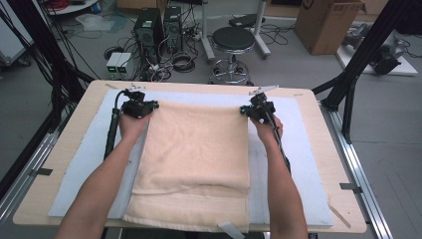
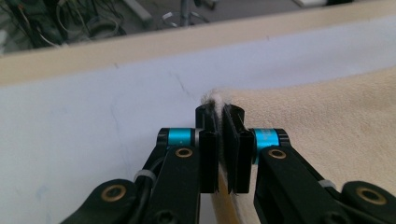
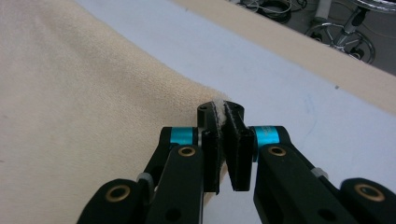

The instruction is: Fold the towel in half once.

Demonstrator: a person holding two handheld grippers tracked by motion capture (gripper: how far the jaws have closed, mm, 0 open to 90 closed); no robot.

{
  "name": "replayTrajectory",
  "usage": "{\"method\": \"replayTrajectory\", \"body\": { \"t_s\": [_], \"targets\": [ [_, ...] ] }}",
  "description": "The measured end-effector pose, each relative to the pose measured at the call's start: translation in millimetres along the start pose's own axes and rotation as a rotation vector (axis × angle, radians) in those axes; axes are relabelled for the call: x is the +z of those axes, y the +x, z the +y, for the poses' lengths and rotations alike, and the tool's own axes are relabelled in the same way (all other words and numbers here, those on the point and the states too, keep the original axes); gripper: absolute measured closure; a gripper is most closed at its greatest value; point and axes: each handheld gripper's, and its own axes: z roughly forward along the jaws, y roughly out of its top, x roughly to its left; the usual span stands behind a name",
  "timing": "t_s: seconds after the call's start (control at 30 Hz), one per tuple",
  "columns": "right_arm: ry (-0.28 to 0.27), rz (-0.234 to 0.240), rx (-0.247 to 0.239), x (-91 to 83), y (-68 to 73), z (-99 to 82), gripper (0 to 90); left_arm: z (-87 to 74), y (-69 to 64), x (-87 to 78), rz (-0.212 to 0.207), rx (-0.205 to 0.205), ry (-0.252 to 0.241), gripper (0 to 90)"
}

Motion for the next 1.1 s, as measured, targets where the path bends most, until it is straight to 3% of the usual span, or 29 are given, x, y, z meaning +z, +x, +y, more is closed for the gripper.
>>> {"method": "replayTrajectory", "body": {
  "t_s": [0.03, 0.1, 0.2, 0.33, 0.43, 0.53, 0.6, 0.67, 0.73, 0.8, 0.87, 0.97, 1.1],
  "targets": [
    [-0.011, -0.002, -0.009, 0.1, -3.1, 5.6, 84.0, 3.1, 0.7, 0.5, 0.003, 0.004, -0.012, 82.8],
    [-0.036, -0.020, -0.008, 0.7, -3.4, 9.4, 71.0, 2.4, 4.3, 0.4, -0.006, 0.004, -0.016, 71.8],
    [-0.008, 0.028, 0.031, 3.9, -6.6, 1.8, 60.0, -6.7, 10.2, -1.7, -0.052, 0.010, 0.026, 65.6],
    [-0.001, 0.047, 0.017, -2.1, -0.1, -11.7, 57.2, -22.8, 8.9, -16.4, -0.116, 0.000, -0.004, 62.6],
    [-0.025, 0.080, -0.030, -15.3, 13.6, -20.0, 55.5, -32.0, 0.9, -33.2, -0.167, 0.034, -0.028, 58.5],
    [-0.071, 0.134, -0.045, -32.1, 31.2, -28.0, 53.9, -38.3, -10.1, -51.6, -0.212, 0.079, -0.040, 55.3],
    [-0.093, 0.168, -0.059, -40.9, 42.0, -33.6, 52.8, -44.0, -17.6, -65.6, -0.239, 0.102, -0.076, 54.0],
    [-0.110, 0.182, -0.100, -51.3, 56.8, -42.2, 51.0, -48.9, -24.4, -77.0, -0.251, 0.131, -0.075, 51.4],
    [-0.111, 0.202, -0.118, -59.6, 67.6, -51.0, 47.6, -57.0, -31.9, -89.8, -0.269, 0.155, -0.093, 49.6],
    [-0.072, 0.243, -0.113, -66.2, 74.7, -55.4, 43.8, -67.0, -38.6, -102.4, -0.290, 0.178, -0.092, 46.8],
    [-0.136, 0.217, -0.155, -77.6, 84.3, -65.6, 45.3, -76.0, -43.7, -112.5, -0.287, 0.209, -0.098, 45.6],
    [-0.139, 0.229, -0.158, -87.3, 91.2, -79.8, 41.9, -86.9, -46.9, -125.2, -0.300, 0.224, -0.106, 45.0],
    [-0.146, 0.238, -0.158, -96.9, 98.4, -99.3, 38.7, -103.7, -46.6, -139.3, -0.315, 0.216, -0.100, 42.9]
  ]
}}
